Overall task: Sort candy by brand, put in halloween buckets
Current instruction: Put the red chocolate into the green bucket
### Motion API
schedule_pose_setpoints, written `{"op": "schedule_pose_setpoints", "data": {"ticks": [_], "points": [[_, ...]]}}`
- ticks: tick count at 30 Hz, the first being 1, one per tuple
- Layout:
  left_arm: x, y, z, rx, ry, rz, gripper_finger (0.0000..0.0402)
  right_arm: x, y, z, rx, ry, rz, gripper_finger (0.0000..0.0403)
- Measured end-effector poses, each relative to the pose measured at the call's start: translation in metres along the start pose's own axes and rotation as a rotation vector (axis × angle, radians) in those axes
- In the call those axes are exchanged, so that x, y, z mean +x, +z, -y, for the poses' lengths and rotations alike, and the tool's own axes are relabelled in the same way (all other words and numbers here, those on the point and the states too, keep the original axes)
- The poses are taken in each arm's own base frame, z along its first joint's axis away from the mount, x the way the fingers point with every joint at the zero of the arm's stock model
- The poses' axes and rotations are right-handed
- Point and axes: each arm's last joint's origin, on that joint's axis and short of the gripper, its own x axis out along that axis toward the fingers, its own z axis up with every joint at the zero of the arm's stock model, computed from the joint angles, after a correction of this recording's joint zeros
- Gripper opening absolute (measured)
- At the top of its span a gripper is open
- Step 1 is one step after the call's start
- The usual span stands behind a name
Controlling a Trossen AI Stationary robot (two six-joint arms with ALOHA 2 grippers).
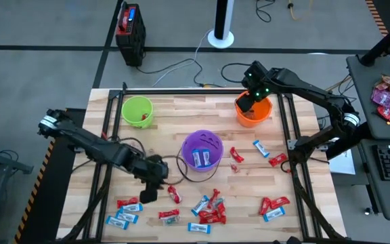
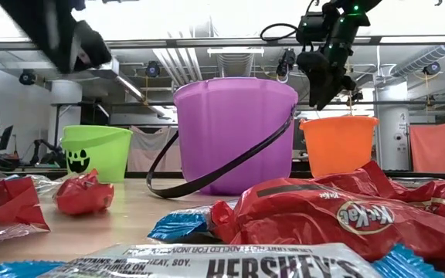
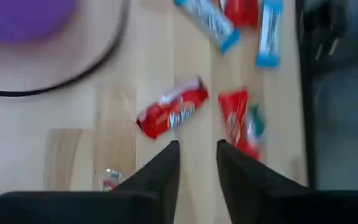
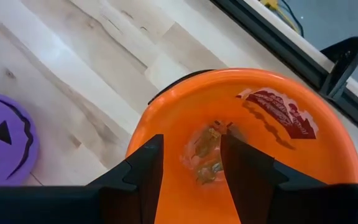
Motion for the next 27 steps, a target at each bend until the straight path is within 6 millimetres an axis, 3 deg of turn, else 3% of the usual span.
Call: {"op": "schedule_pose_setpoints", "data": {"ticks": [6,14,18,27], "points": [[0.039,0.003,-0.002,0.286,0.019,-0.074,0.016,0.0,0.0,0.0,-0.012,0.001,0.0,0.0148],[0.095,0.009,-0.012,0.43,0.109,-0.085,0.0165,0.0,-0.001,0.0,-0.001,-0.001,-0.015,0.0148],[0.108,0.007,-0.013,0.467,0.109,-0.11,0.0157,0.0,-0.003,0.0,0.0,-0.003,-0.032,0.0148],[0.116,0.003,-0.014,0.495,0.034,-0.16,0.0143,0.0,-0.003,0.0,-0.009,-0.003,-0.031,0.0148]]}}
